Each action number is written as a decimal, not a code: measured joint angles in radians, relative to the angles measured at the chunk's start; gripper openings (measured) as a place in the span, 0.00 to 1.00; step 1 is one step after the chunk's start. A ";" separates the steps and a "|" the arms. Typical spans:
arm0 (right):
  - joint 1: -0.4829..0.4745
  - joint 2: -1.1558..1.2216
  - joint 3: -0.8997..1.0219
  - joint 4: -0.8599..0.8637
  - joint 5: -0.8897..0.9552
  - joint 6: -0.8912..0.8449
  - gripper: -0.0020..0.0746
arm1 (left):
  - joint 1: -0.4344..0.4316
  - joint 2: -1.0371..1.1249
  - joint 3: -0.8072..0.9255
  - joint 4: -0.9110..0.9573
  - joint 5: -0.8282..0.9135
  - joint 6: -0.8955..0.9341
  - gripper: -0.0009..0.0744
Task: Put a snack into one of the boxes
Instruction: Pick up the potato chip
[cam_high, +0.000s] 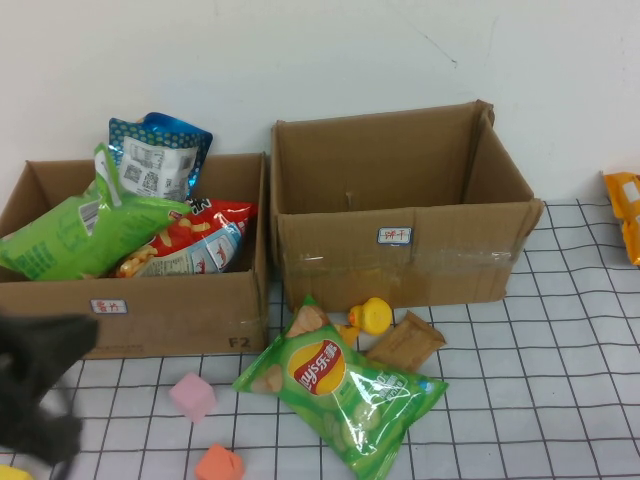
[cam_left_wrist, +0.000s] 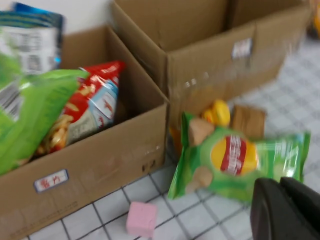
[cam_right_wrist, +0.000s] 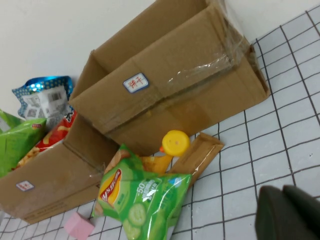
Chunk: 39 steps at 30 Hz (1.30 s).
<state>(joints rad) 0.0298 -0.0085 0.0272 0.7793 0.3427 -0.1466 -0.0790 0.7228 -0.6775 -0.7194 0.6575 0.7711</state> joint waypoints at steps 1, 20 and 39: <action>0.000 0.000 0.000 0.000 0.002 -0.002 0.02 | -0.024 0.037 -0.032 0.029 0.006 0.009 0.01; 0.000 0.000 0.000 0.000 0.018 -0.010 0.02 | -0.521 0.733 -0.459 0.675 0.066 -0.334 0.08; 0.000 0.000 0.000 0.000 0.020 -0.038 0.02 | -0.756 1.171 -0.634 0.719 -0.015 -0.257 0.78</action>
<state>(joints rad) 0.0298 -0.0085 0.0272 0.7793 0.3630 -0.1845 -0.8354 1.8936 -1.3118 0.0000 0.6428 0.5145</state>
